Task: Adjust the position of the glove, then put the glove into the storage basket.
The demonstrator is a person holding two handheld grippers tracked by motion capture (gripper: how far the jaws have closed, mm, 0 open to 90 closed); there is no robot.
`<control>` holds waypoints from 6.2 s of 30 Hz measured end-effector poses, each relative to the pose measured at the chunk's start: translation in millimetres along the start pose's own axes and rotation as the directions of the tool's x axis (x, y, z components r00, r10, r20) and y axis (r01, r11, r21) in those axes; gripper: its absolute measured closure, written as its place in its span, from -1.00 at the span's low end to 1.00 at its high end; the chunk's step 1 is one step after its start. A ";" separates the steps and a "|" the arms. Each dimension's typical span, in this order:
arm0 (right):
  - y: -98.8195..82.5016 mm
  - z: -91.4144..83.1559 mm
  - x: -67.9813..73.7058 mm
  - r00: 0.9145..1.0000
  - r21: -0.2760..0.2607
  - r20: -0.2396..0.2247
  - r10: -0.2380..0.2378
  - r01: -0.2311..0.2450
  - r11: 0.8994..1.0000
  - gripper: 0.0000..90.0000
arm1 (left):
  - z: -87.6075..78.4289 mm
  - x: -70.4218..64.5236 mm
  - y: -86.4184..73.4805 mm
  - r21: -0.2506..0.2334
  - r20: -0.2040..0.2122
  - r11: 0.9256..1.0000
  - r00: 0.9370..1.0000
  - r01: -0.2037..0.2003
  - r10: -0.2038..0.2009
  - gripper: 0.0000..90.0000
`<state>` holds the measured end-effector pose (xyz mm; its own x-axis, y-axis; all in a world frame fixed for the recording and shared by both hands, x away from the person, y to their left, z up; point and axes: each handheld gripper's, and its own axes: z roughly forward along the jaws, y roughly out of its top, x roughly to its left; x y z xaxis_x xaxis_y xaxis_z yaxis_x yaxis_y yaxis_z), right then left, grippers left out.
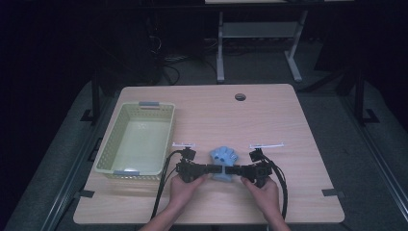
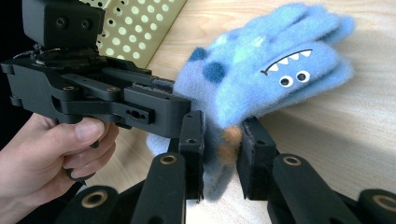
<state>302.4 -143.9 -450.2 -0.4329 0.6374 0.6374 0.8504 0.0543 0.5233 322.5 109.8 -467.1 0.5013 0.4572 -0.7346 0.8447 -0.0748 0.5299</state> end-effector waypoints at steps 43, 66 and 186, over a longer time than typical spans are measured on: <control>18.3 -16.3 28.7 0.997 0.001 0.010 -0.081 0.081 0.997 0.63 | -20.1 -16.5 11.2 -0.025 0.041 0.999 0.998 -0.035 0.036 0.55; 43.5 -14.3 51.7 0.992 -0.001 -0.034 -0.122 0.122 0.993 0.63 | -52.8 -22.9 31.1 -0.052 0.056 0.997 0.996 -0.062 0.065 0.56; 132.4 162.6 148.2 0.952 0.158 -0.222 -0.211 0.249 0.956 0.62 | -232.0 66.8 47.7 -0.144 -0.090 0.985 0.990 0.097 -0.110 0.62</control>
<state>399.5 82.7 -378.4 -0.6579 0.4246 0.6221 0.7523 0.3314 0.5694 352.8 342.4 -392.5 0.3863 0.5403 -0.7475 0.8535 0.0978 0.5118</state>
